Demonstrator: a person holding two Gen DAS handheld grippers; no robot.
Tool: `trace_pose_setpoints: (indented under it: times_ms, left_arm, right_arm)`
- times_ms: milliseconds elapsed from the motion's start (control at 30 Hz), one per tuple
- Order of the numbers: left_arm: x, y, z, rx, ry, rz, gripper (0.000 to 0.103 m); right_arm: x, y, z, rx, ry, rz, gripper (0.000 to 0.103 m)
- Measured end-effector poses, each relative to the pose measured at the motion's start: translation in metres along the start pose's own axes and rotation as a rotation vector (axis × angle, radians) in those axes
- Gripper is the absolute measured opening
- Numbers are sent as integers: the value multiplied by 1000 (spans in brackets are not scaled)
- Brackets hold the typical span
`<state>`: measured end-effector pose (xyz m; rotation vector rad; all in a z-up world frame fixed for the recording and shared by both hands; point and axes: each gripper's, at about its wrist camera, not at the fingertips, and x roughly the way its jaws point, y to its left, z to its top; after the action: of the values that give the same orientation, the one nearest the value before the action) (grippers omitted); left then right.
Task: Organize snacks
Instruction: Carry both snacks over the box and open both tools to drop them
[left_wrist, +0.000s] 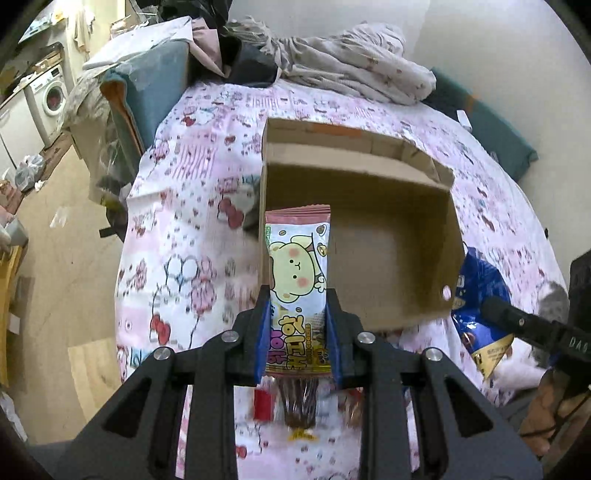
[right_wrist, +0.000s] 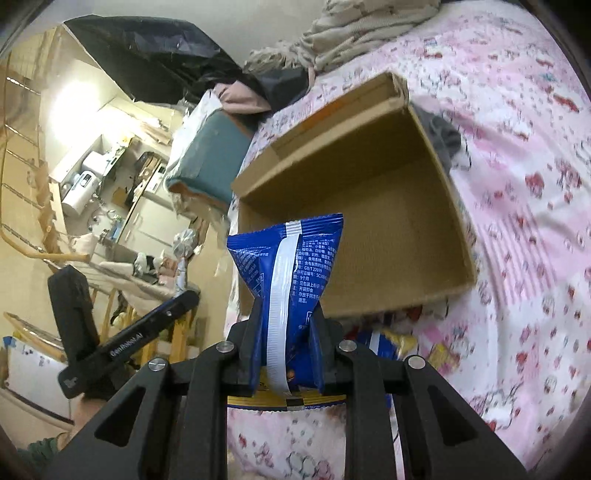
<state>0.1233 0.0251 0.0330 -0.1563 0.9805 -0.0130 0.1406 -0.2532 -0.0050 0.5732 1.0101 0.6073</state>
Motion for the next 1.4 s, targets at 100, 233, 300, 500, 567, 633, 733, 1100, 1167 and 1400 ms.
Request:
trace_pose_setpoints:
  times_ms: [100, 233, 300, 500, 567, 633, 733, 1100, 1167, 1400]
  left_arm:
    - [8, -7, 16, 3, -11, 11, 23]
    - [19, -18, 25, 52, -49, 40, 23]
    - [25, -24, 29, 76, -65, 48, 23]
    - [54, -28, 32, 81, -87, 34, 23]
    - [63, -27, 31, 75, -101, 39, 23]
    - [71, -25, 29, 61, -94, 44, 23]
    - [80, -20, 27, 47, -75, 34, 23]
    - [88, -15, 26, 10, -33, 7, 25]
    - [89, -16, 25, 13, -23, 9, 25]
    - [84, -17, 24, 20, -42, 18, 71]
  right_arm:
    - [3, -3, 14, -6, -24, -33, 22]
    - [8, -17, 34, 10, -51, -81, 22]
    - [12, -22, 41, 11, -55, -107, 22]
    - [27, -35, 59, -1, -64, -174, 22]
    - [32, -39, 61, -10, -60, -198, 22]
    - [38, -43, 60, -9, -48, -217, 22]
    - [43, -43, 59, -13, -36, -235, 22]
    - [55, -39, 57, -60, -4, -297, 24]
    - [56, -37, 56, -79, 2, -312, 26]
    - [52, -33, 58, -101, -27, -352, 56]
